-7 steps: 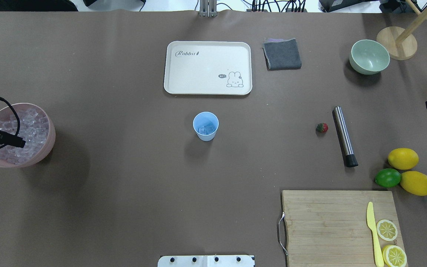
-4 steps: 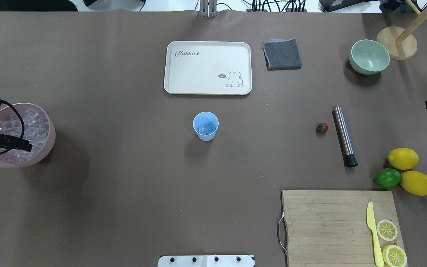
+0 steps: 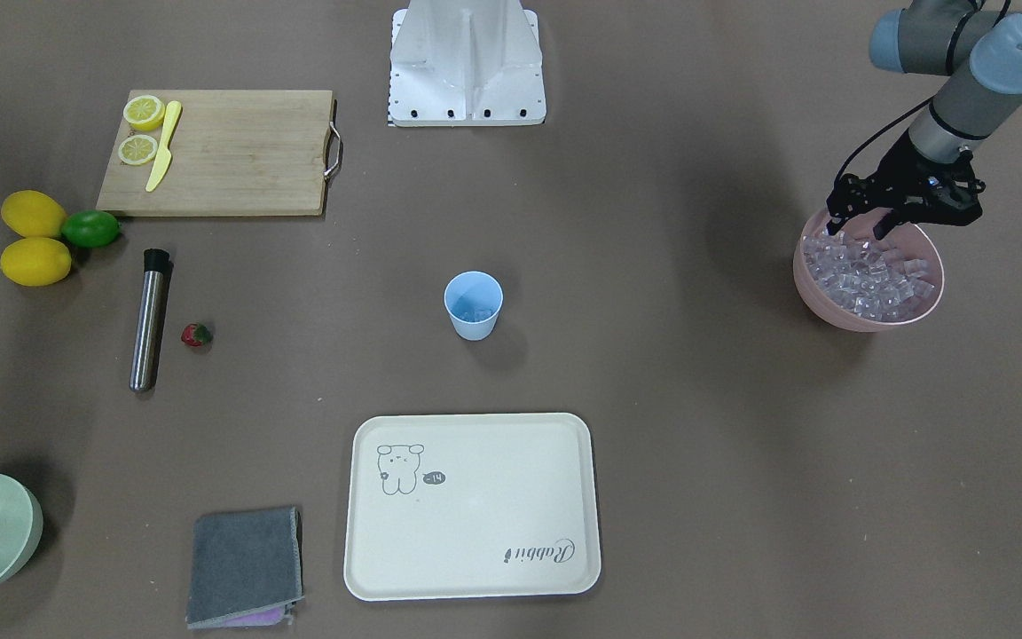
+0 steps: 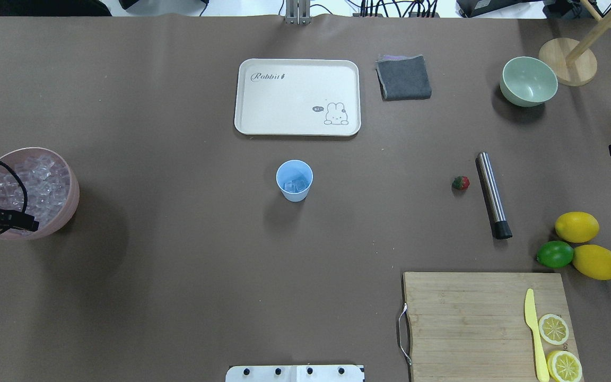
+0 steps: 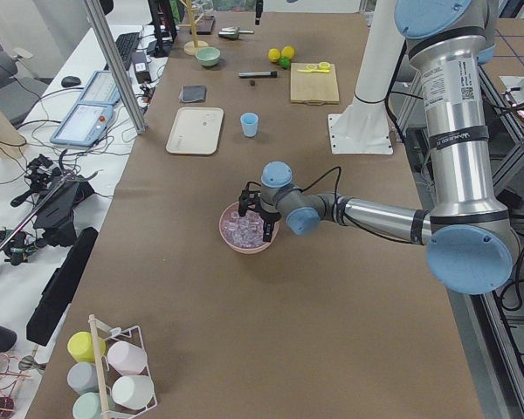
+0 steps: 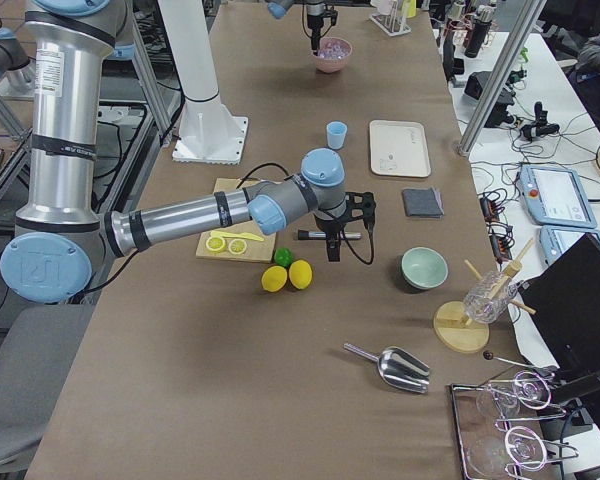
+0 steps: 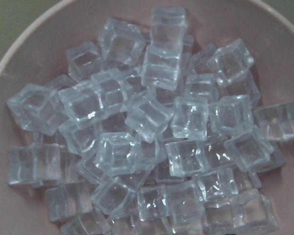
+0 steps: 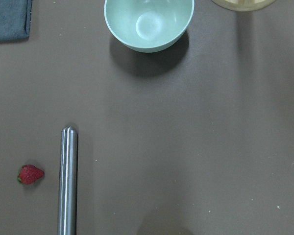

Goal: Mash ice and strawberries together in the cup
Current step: 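Lower the left gripper among the ice cubes and close on one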

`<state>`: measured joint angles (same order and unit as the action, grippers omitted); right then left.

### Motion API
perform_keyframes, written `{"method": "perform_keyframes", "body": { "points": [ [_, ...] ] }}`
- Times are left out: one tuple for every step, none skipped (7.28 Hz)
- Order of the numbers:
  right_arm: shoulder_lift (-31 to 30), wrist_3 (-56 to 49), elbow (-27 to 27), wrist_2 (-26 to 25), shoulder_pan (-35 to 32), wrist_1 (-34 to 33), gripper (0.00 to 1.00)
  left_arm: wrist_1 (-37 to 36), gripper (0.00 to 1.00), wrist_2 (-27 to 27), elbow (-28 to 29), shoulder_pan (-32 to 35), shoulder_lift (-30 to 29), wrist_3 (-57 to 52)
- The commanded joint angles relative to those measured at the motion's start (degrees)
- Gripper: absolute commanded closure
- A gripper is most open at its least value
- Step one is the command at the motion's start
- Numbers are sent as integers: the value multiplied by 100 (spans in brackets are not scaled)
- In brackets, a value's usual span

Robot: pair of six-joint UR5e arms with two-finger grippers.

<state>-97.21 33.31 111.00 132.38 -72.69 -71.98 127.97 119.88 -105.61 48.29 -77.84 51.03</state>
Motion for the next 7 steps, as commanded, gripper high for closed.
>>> {"method": "perform_keyframes", "body": {
  "points": [
    [9, 0, 0, -10, 0, 0, 0, 52, 38, 8, -13, -74, -3, 205],
    [0, 0, 0, -10, 0, 0, 0, 52, 38, 0, -13, -135, -29, 232],
    [9, -9, 0, -10, 0, 0, 0, 52, 38, 0, -4, -188, -47, 241],
    [0, -9, 0, -10, 0, 0, 0, 52, 38, 0, -4, -206, -55, 241],
    [0, 0, 0, -10, 0, 0, 0, 52, 38, 0, 5, -232, -56, 241],
    [0, 0, 9, -10, -9, 0, 0, 52, 40, 0, 5, -232, -64, 232],
    [0, 0, 9, -10, -9, 0, 0, 52, 44, 0, -4, -232, -73, 232]
  ]
}}
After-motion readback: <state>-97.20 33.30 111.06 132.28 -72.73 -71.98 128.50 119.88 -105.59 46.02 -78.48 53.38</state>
